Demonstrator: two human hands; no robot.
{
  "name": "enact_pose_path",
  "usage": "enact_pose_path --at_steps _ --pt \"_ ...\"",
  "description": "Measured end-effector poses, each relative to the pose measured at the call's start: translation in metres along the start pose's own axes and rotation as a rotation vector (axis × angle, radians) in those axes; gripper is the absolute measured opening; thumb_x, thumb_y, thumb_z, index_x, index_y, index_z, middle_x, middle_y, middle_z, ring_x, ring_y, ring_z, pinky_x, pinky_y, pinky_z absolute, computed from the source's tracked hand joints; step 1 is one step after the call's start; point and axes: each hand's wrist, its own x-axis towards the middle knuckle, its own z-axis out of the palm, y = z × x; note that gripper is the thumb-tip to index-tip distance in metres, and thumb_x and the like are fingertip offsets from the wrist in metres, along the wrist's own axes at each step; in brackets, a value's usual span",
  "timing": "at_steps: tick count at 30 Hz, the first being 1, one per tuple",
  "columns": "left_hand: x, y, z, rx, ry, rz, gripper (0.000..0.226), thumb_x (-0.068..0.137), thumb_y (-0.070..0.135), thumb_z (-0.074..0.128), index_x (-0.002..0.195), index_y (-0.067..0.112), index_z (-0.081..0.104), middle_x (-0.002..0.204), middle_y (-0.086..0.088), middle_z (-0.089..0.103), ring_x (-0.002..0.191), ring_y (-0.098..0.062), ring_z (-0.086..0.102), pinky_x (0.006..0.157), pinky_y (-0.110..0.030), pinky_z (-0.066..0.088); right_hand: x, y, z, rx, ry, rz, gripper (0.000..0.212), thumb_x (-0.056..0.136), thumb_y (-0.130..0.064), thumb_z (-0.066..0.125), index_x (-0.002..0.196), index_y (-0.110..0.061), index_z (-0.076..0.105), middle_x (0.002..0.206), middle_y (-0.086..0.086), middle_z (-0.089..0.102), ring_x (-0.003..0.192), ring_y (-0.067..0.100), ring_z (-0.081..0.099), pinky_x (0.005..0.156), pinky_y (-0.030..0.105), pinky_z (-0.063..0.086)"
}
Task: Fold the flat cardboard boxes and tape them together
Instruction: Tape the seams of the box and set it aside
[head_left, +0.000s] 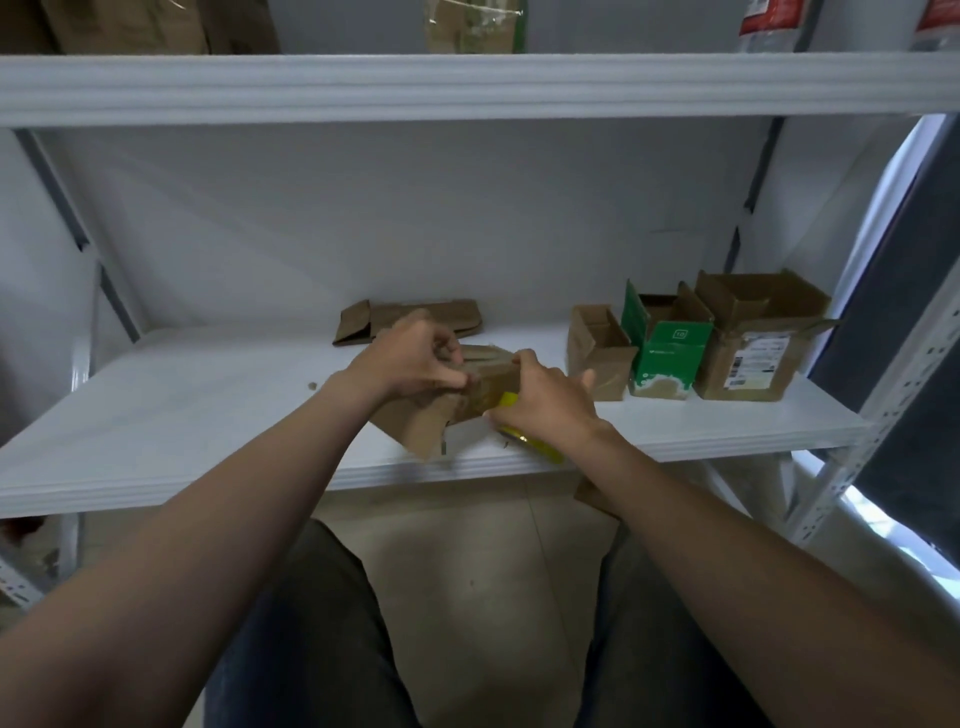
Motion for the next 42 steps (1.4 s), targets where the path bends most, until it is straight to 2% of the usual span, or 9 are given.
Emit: enact_pose_path --at_steps 6,10,16,21,25,28,33,38,42 --pt "0.041 0.02 -0.034 0.199 -0.07 0.106 0.02 0.065 0.044 0.083 0.077 0.034 0.071 0.099 0.005 0.045 0.089 -0.021 0.06 0.078 -0.031 0.05 0.02 -0.003 0.01 0.572 -0.109 0.127 0.066 0.045 -0.07 0.078 0.096 -0.07 0.035 0.122 -0.014 0.063 0.118 0.022 0.06 0.104 0.054 0.042" --pt "0.07 0.019 -0.045 0.287 -0.117 0.147 0.022 0.063 0.044 0.083 0.078 0.034 0.071 0.103 0.004 0.045 0.086 -0.021 0.06 0.076 -0.034 0.053 0.052 -0.005 0.024 0.713 -0.088 0.16 0.084 0.041 -0.069 0.085 0.11 -0.065 0.036 0.122 -0.018 0.064 0.118 0.02 0.061 0.106 0.054 0.042" --pt "0.109 0.006 -0.051 0.366 -0.201 0.182 0.029 0.061 0.048 0.085 0.083 0.033 0.072 0.106 0.008 0.044 0.086 -0.018 0.058 0.08 -0.04 0.054 0.106 0.002 0.057 0.668 -0.104 0.11 0.106 0.035 -0.092 0.074 0.128 -0.051 0.042 0.126 -0.02 0.063 0.121 0.016 0.06 0.108 0.055 0.039" --pt "0.127 -0.005 -0.045 0.389 -0.218 0.225 0.032 0.06 0.05 0.085 0.083 0.034 0.072 0.105 0.01 0.043 0.079 -0.014 0.055 0.075 -0.036 0.052 0.106 -0.007 0.019 0.369 -0.1 0.033 0.116 0.056 -0.075 0.078 0.15 -0.037 0.021 0.152 -0.001 0.046 0.133 0.03 0.05 0.103 0.049 0.046" --pt "0.134 -0.008 -0.049 0.407 -0.224 0.261 0.033 0.062 0.047 0.086 0.088 0.032 0.074 0.109 0.008 0.043 0.072 -0.007 0.05 0.065 -0.028 0.042 0.127 -0.004 0.004 0.293 -0.039 -0.064 0.124 0.059 -0.064 0.087 0.155 -0.032 0.016 0.152 0.006 0.032 0.141 0.03 0.034 0.105 0.048 0.044" --pt "0.135 -0.005 -0.052 0.409 -0.248 0.283 0.035 0.06 0.045 0.088 0.089 0.032 0.074 0.112 0.009 0.043 0.076 -0.008 0.053 0.065 -0.029 0.046 0.139 -0.006 -0.003 0.418 -0.088 -0.186 0.135 0.053 -0.059 0.092 0.155 -0.041 0.005 0.158 0.0 0.023 0.147 0.026 0.023 0.114 0.051 0.036" --pt "0.137 -0.006 -0.054 0.382 -0.268 0.336 0.043 0.056 0.04 0.093 0.094 0.033 0.073 0.116 0.006 0.045 0.088 -0.017 0.058 0.076 -0.035 0.052 0.159 -0.01 0.006 0.602 -0.117 -0.255 0.145 0.043 -0.059 0.097 0.141 -0.071 -0.01 0.161 -0.004 0.028 0.148 0.023 0.031 0.113 0.055 0.039" --pt "0.129 -0.023 -0.058 0.231 -0.072 0.339 0.079 0.056 0.064 0.085 0.125 0.039 0.056 0.124 0.004 0.047 0.108 -0.018 0.055 0.094 -0.04 0.042 0.163 -0.012 0.001 0.694 -0.027 -0.293 0.126 0.057 -0.032 0.098 0.151 -0.045 0.016 0.141 -0.014 0.044 0.13 0.007 0.048 0.104 0.026 0.046" --pt "0.107 -0.032 -0.047 0.172 0.244 0.208 0.07 0.073 0.064 0.076 0.125 0.023 0.052 0.123 -0.008 0.049 0.113 -0.032 0.046 0.096 -0.045 0.04 0.169 -0.021 -0.005 0.78 0.073 -0.149 0.112 0.053 -0.042 0.097 0.143 -0.051 0.03 0.129 -0.008 0.059 0.117 0.014 0.059 0.1 0.035 0.053"
